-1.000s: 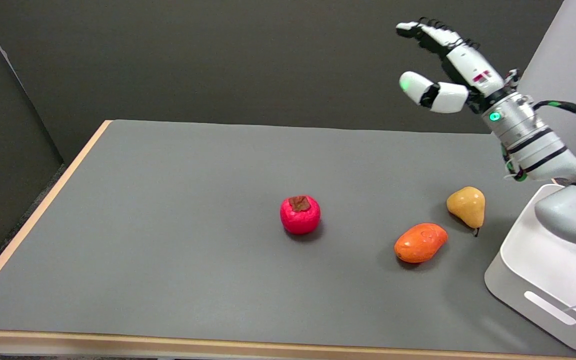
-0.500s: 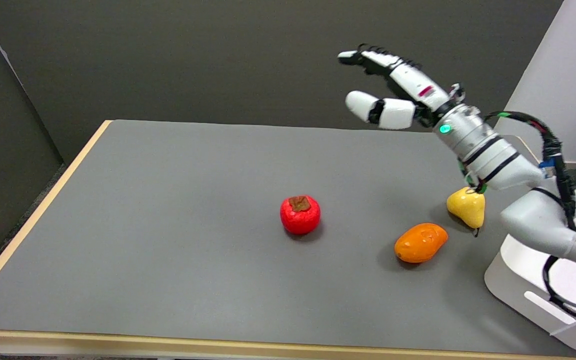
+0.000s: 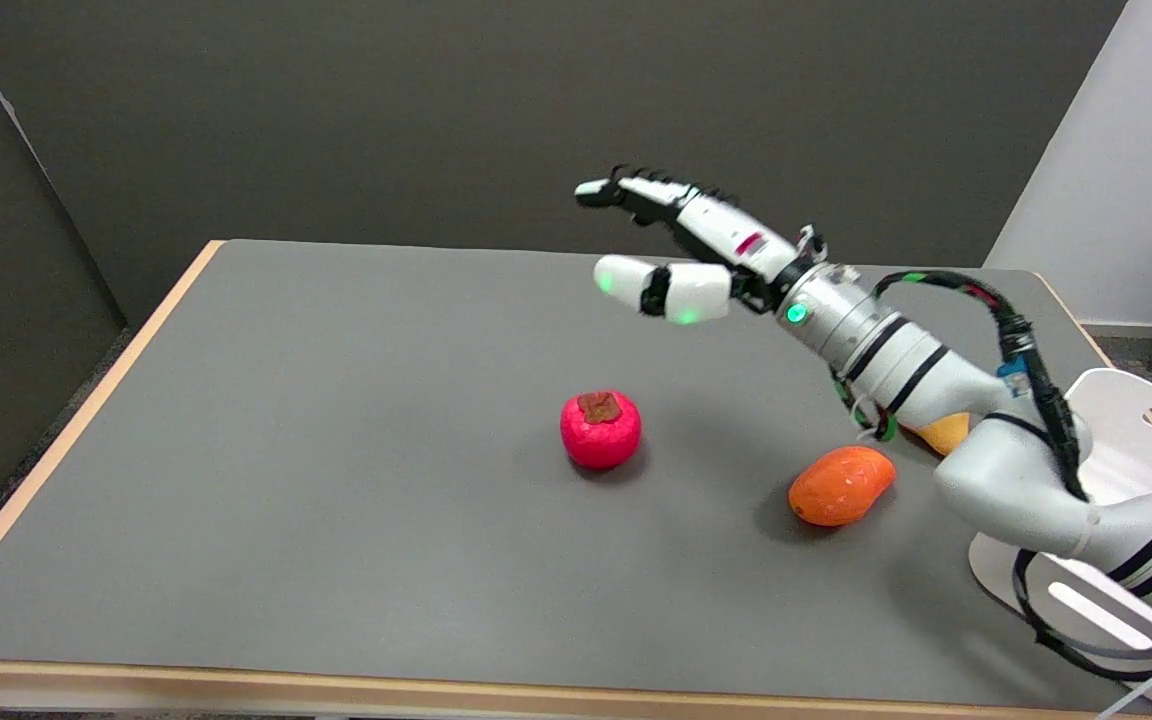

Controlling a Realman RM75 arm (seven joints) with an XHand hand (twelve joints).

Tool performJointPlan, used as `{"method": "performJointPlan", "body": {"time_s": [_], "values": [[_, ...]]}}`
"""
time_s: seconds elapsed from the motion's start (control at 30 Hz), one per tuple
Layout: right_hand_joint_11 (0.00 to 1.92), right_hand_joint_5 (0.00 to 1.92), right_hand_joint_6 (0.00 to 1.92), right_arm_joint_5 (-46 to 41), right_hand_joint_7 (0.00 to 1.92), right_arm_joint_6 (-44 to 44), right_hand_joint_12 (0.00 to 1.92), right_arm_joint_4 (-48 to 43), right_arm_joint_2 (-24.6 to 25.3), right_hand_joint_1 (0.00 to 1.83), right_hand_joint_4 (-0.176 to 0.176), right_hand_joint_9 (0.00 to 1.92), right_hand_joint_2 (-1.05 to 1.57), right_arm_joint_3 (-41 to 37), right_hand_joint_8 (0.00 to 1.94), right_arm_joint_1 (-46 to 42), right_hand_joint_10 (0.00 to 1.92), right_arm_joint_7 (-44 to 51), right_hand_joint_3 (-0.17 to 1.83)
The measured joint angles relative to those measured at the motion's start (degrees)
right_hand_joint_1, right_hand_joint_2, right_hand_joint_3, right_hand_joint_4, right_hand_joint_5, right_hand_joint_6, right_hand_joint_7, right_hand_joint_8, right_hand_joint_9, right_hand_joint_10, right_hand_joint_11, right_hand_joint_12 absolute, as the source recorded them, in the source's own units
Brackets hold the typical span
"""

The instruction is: Pick up tomato.

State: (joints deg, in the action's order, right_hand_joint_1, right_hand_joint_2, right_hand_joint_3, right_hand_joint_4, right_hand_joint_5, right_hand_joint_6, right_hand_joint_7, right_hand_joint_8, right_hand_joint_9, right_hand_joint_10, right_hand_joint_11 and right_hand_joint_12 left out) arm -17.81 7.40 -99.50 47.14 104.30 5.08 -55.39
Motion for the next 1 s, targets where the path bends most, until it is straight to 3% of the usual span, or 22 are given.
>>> {"method": "performJointPlan", "body": {"time_s": [0.13,0.2,0.3,0.37,0.43,1.0], "values": [[0.0,0.13,0.44,-0.31,0.13,-2.17,1.0,-0.95,0.99,0.24,0.087,0.04,0.58,1.49,0.27,0.11,0.51,2.14,1.0],[0.02,0.11,0.47,-0.4,0.09,-3.28,0.91,-1.29,1.39,0.39,0.08,0.01,0.59,2.07,0.32,0.21,0.51,3.5,1.03],[0.0,0.11,0.4,-0.51,0.1,-4.84,0.95,-1.55,1.85,0.29,0.083,0.03,0.57,2.76,0.25,0.48,0.46,5.88,0.97],[0.0,0.12,0.34,-0.59,0.1,-5.9,0.92,-1.64,2.08,0.32,0.081,0.02,0.59,3.19,0.22,0.71,0.44,7.88,0.9],[0.0,0.08,0.4,-0.63,0.08,-6.94,0.92,-1.65,2.24,0.32,0.079,0.04,0.55,3.54,0.21,0.87,0.38,9.88,0.98],[0.0,0.06,0.37,-0.61,0.07,-12.03,0.89,-0.98,1.57,0.34,0.073,0.03,0.53,5.28,0.15,0.08,0.29,23.61,0.95]]}}
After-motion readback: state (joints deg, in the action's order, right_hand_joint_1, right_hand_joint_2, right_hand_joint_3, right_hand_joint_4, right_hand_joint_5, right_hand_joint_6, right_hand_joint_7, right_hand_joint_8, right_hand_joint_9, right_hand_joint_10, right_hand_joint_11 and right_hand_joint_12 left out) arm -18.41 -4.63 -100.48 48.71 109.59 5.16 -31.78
